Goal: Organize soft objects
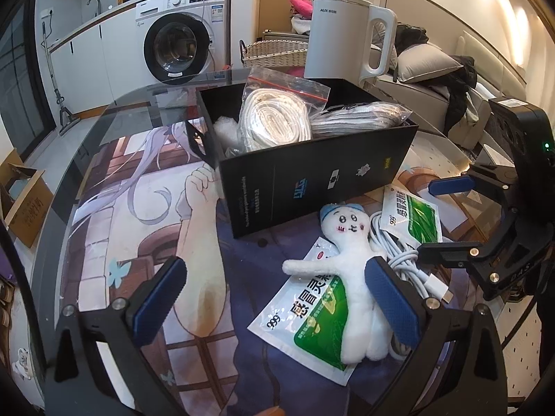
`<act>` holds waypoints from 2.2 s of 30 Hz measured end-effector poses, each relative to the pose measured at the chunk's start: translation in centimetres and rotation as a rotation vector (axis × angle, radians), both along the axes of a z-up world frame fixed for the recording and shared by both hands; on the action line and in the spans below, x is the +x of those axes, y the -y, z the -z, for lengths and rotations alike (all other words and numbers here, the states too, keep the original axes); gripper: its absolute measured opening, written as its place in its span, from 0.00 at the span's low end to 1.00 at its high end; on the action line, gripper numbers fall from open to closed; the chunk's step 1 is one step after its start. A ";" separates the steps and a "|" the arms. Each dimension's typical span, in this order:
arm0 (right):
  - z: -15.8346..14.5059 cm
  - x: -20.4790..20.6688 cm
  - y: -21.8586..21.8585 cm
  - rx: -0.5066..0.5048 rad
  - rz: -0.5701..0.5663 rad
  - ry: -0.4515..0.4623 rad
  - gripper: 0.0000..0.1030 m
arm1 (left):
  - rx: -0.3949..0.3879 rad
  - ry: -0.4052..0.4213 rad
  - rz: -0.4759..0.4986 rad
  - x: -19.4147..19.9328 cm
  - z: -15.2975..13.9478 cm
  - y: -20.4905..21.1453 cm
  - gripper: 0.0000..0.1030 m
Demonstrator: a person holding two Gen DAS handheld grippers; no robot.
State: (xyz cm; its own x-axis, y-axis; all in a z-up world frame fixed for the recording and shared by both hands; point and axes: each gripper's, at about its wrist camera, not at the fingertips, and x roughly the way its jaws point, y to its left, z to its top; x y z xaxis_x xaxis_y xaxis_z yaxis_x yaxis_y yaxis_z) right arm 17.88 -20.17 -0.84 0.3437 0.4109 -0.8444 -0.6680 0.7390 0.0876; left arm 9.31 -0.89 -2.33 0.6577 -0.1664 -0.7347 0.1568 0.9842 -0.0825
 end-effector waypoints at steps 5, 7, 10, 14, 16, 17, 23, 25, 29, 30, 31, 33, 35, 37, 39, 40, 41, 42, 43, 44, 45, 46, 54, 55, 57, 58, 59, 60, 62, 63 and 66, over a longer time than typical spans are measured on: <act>0.0 0.4 -0.7 -0.004 -0.025 -0.006 0.99 | -0.006 -0.005 -0.010 -0.3 0.1 -0.4 1.00; 0.1 0.5 -1.1 -0.006 -0.035 -0.003 0.99 | -0.006 -0.006 -0.013 -0.3 0.0 -0.4 1.00; 0.2 0.3 -1.5 -0.008 -0.056 0.008 0.96 | -0.005 -0.006 -0.014 -0.3 0.0 -0.4 1.00; 0.2 -0.6 -1.8 -0.023 -0.097 0.058 0.80 | -0.008 -0.008 -0.015 -0.4 0.0 -0.4 1.00; 0.0 -0.7 -1.7 -0.019 -0.097 0.059 0.75 | -0.011 -0.009 -0.015 -0.4 -0.1 -0.5 1.00; 0.0 -0.6 -1.5 -0.013 -0.092 0.059 0.71 | -0.012 -0.010 -0.014 -0.4 -0.1 -0.5 1.00; -0.1 -1.0 -1.0 -0.004 -0.098 0.067 0.59 | -0.011 -0.009 -0.014 -0.5 0.0 -0.5 1.00; -0.2 -1.2 -0.9 -0.002 -0.092 0.073 0.55 | -0.014 -0.009 -0.014 -0.5 -0.1 -0.5 1.00; -0.3 -1.3 0.0 0.019 -0.067 0.075 0.47 | -0.020 -0.009 -0.006 -0.6 -0.2 -0.6 1.00; -0.3 -1.4 0.1 0.028 -0.067 0.071 0.46 | -0.022 -0.010 -0.005 -0.6 -0.3 -0.6 1.00; -0.3 -1.6 0.3 0.030 -0.066 0.076 0.45 | -0.026 -0.010 -0.003 -0.6 -0.3 -0.6 1.00; -0.4 -2.1 0.4 0.039 -0.064 0.077 0.45 | -0.039 -0.012 0.003 -0.6 -0.5 -0.6 1.00; -0.5 -2.5 0.6 0.052 -0.055 0.086 0.45 | -0.045 -0.015 0.005 -0.5 -0.5 -0.4 1.00; -0.9 -3.1 0.9 0.068 -0.047 0.092 0.45 | -0.043 -0.019 0.005 -0.3 -0.5 -0.2 1.00; -1.1 -3.4 0.9 0.077 -0.042 0.098 0.45 | -0.044 -0.027 0.007 0.0 -0.5 0.1 1.00; -1.3 -3.6 1.0 0.079 -0.041 0.104 0.45 | -0.045 -0.033 0.014 0.1 -0.4 0.3 1.00; -1.4 -3.7 1.1 0.080 -0.039 0.106 0.45 | -0.043 -0.041 0.023 0.3 -0.4 0.6 1.00; -1.5 -3.8 1.2 0.080 -0.037 0.108 0.45 | -0.034 -0.049 0.033 0.4 -0.3 1.0 1.00; -1.6 -3.8 1.2 0.082 -0.034 0.111 0.45 | -0.024 -0.055 0.041 0.4 -0.2 1.2 1.00; -1.8 -4.0 1.3 0.084 -0.031 0.112 0.45 | -0.013 -0.061 0.049 0.5 0.0 1.6 1.00; -1.8 -4.0 1.5 0.085 -0.029 0.113 0.45 | -0.007 -0.066 0.053 0.6 0.1 1.8 1.00; -1.9 -4.0 1.6 0.085 -0.026 0.115 0.45 | -0.007 -0.071 0.055 0.6 0.1 1.9 1.00; -2.0 -3.9 2.1 0.090 -0.016 0.116 0.45 | -0.028 -0.111 0.073 0.8 0.6 2.3 0.91; -2.1 -3.9 2.1 0.090 -0.016 0.117 0.45 | -0.017 -0.118 0.075 0.9 0.7 2.3 0.84; -2.0 -3.9 2.1 0.091 -0.016 0.116 0.45 | -0.003 -0.125 0.084 0.9 1.0 2.5 0.80; -2.0 -3.9 2.1 0.092 -0.016 0.117 0.45 | -0.007 -0.118 0.089 0.8 1.0 2.5 0.74; -2.1 -3.9 2.1 0.093 -0.016 0.118 0.45 | -0.013 -0.116 0.097 0.7 0.9 2.6 0.71; -2.1 -3.9 2.1 0.093 -0.016 0.117 0.45 | -0.012 -0.111 0.103 0.6 0.8 2.7 0.61; -2.1 -3.9 2.1 0.092 -0.015 0.116 0.45 | -0.011 -0.104 0.121 0.4 0.8 2.9 0.54; -2.0 -3.9 2.1 0.093 -0.016 0.116 0.45 | -0.010 -0.100 0.126 0.2 0.7 2.9 0.49; -2.1 -3.9 2.0 0.093 -0.017 0.116 0.45 | -0.004 -0.080 0.142 -0.2 0.4 3.1 0.34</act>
